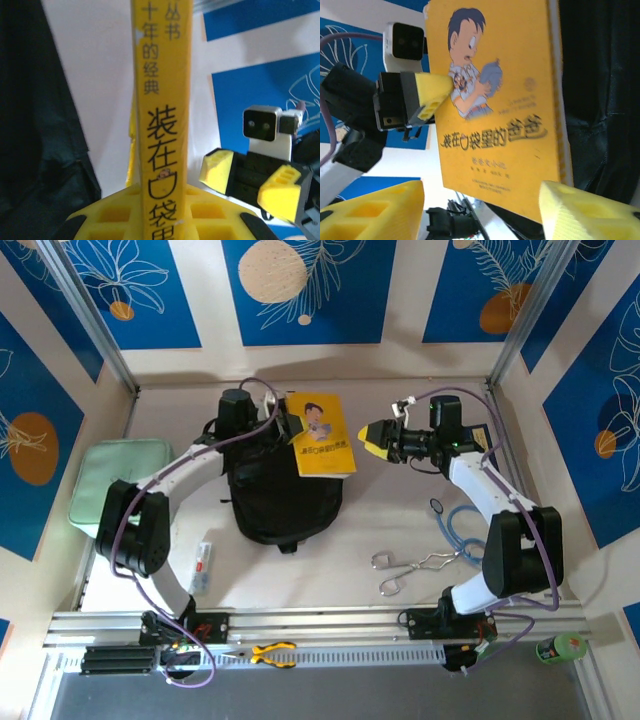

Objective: Pack books, pencil case, and school supplies into a backpack

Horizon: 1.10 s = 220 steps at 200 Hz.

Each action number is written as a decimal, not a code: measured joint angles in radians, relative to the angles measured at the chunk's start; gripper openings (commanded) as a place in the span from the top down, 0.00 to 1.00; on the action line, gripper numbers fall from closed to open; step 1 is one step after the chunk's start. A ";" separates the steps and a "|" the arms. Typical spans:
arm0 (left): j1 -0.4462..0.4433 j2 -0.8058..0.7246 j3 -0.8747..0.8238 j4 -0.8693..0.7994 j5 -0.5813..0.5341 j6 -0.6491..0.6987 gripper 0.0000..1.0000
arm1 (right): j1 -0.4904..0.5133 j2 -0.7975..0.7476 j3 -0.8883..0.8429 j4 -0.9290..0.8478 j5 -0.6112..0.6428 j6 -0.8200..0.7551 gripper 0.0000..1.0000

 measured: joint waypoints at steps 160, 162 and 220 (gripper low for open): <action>0.055 -0.265 -0.290 0.323 -0.404 -0.341 1.00 | 0.377 0.225 0.000 0.621 0.295 0.742 0.05; 0.054 -0.265 -0.292 0.327 -0.406 -0.343 1.00 | 0.378 0.225 0.001 0.625 0.298 0.744 0.05; 0.042 -0.265 -0.318 0.452 -0.442 -0.404 1.00 | 0.400 0.274 0.066 0.687 0.381 0.926 0.31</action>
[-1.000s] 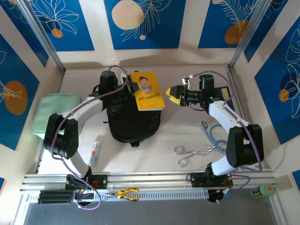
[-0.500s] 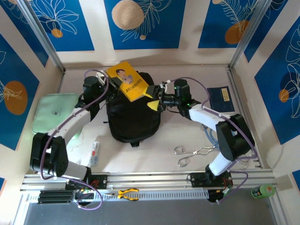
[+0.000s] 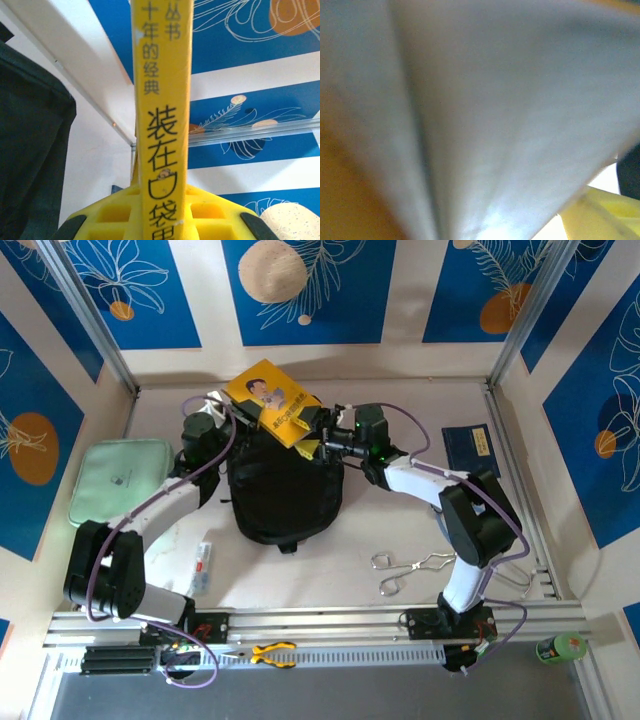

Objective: Pack books, pencil case, and school supplies into a backpack

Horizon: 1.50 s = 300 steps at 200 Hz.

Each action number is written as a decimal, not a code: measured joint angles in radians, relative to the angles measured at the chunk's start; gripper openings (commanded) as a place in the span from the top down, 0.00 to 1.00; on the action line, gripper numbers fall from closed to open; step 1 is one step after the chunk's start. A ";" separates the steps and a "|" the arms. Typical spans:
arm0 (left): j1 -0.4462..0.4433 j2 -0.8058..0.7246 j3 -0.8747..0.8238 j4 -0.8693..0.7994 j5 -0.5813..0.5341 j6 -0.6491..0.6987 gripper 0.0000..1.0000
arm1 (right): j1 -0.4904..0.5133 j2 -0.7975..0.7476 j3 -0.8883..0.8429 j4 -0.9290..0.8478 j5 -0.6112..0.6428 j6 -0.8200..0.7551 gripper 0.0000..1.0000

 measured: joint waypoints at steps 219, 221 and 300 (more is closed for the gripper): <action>-0.005 -0.189 -0.102 -0.653 -0.121 0.624 0.15 | -0.103 -0.220 -0.098 -0.390 0.089 -0.382 0.97; -0.006 -0.189 -0.109 -0.657 -0.121 0.629 0.15 | -0.105 -0.225 -0.098 -0.397 0.092 -0.389 0.97; -0.219 0.087 -0.125 -0.612 -0.112 0.664 0.22 | -0.187 -0.325 -0.098 -0.583 0.175 -0.565 0.97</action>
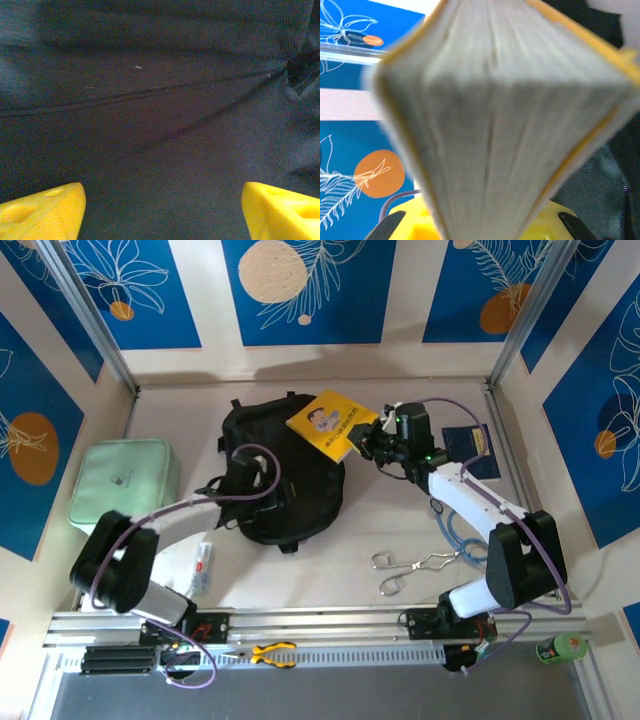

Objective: Pack books, pencil case, and school supplies into a backpack

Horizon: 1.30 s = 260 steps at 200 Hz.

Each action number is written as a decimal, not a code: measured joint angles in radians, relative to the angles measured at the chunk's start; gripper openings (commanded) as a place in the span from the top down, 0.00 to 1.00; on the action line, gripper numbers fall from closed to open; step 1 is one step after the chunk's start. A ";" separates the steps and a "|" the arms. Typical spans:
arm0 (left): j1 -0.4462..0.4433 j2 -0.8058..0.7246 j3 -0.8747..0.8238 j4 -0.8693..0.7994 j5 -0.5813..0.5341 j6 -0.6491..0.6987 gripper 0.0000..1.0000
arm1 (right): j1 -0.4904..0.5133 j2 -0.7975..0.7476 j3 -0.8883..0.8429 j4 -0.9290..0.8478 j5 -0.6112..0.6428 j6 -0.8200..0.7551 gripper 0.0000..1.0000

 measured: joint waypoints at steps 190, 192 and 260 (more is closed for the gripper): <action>-0.148 0.296 0.605 -0.492 0.085 0.637 0.16 | -0.345 -0.266 -0.119 -0.210 0.074 -0.093 0.97; -0.151 0.293 0.607 -0.499 0.084 0.648 0.16 | -0.348 -0.267 -0.121 -0.211 0.074 -0.093 0.97; -0.273 0.282 0.690 -0.690 -0.021 0.943 0.24 | -0.399 -0.267 -0.158 -0.243 0.055 -0.092 0.97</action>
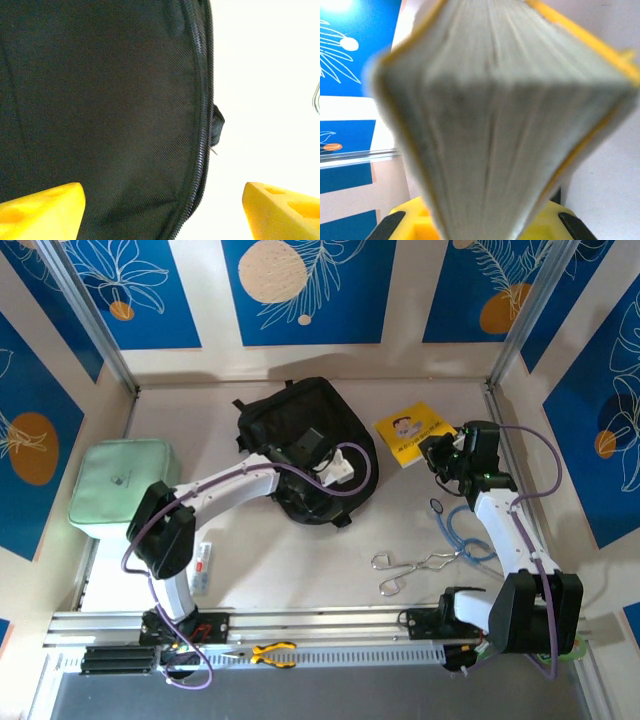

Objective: Pack books, pencil case, and school supplies into a backpack

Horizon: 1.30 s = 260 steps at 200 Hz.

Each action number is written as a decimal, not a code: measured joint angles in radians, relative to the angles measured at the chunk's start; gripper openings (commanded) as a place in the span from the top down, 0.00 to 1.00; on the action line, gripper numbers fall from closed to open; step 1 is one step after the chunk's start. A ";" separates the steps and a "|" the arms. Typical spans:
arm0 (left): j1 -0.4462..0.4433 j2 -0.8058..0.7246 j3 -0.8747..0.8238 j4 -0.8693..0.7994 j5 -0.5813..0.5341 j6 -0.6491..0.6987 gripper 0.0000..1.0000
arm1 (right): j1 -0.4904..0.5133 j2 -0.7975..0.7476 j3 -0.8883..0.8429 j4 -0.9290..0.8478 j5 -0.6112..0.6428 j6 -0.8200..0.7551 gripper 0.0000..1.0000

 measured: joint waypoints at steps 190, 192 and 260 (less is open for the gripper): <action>-0.014 0.137 0.132 -0.163 -0.089 0.126 0.27 | -0.020 0.002 -0.017 -0.003 -0.041 0.001 0.97; -0.014 0.137 0.132 -0.163 -0.088 0.126 0.27 | -0.020 0.002 -0.017 -0.003 -0.041 0.001 0.97; -0.014 0.137 0.132 -0.165 -0.055 0.126 0.32 | -0.020 0.006 -0.032 0.002 -0.046 0.005 0.97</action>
